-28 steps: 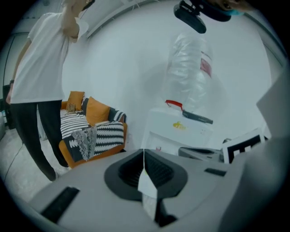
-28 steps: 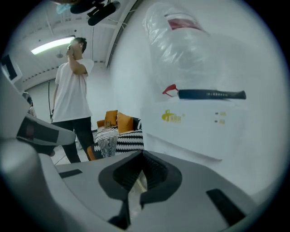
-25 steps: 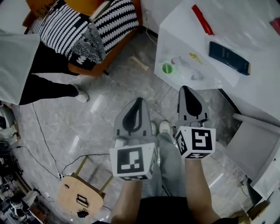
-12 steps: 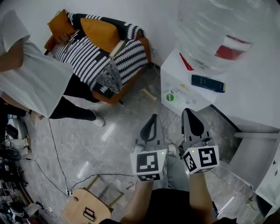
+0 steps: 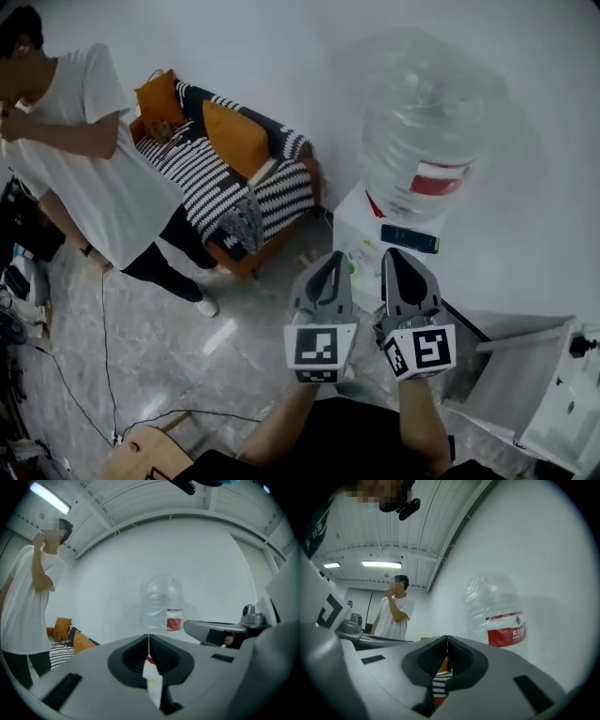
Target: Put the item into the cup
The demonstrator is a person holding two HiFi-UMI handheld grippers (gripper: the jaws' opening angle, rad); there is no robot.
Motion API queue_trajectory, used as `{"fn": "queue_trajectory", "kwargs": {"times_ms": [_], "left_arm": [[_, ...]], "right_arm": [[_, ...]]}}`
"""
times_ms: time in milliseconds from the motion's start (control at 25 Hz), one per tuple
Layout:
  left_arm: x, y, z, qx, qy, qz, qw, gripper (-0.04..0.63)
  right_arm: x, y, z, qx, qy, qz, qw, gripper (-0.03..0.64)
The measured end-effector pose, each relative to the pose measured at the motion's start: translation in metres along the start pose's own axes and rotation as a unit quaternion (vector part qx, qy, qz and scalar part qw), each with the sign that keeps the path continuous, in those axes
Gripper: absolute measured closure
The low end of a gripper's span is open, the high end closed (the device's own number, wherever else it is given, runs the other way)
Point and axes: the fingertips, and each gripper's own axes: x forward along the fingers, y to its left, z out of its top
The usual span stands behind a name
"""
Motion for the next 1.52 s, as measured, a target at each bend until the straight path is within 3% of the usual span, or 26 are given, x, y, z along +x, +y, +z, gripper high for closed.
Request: {"fn": "queue_trajectory", "kwargs": {"times_ms": [160, 480, 880, 1520], "left_arm": [[-0.008, 0.003, 0.019, 0.003, -0.021, 0.019, 0.9996, 0.581], [-0.012, 0.004, 0.048, 0.016, -0.053, 0.035, 0.9979, 0.581], [-0.009, -0.002, 0.051, 0.031, -0.055, 0.028, 0.9976, 0.581], [0.010, -0.016, 0.042, 0.017, -0.047, 0.014, 0.9987, 0.581]], "right_arm": [[0.000, -0.002, 0.019, -0.018, -0.014, 0.000, 1.000, 0.606], [0.006, 0.000, 0.037, 0.003, -0.037, 0.019, 0.999, 0.606], [0.010, 0.005, 0.034, -0.005, -0.027, 0.030, 0.999, 0.606], [0.015, -0.005, 0.024, -0.017, -0.013, 0.034, 0.999, 0.606]]}}
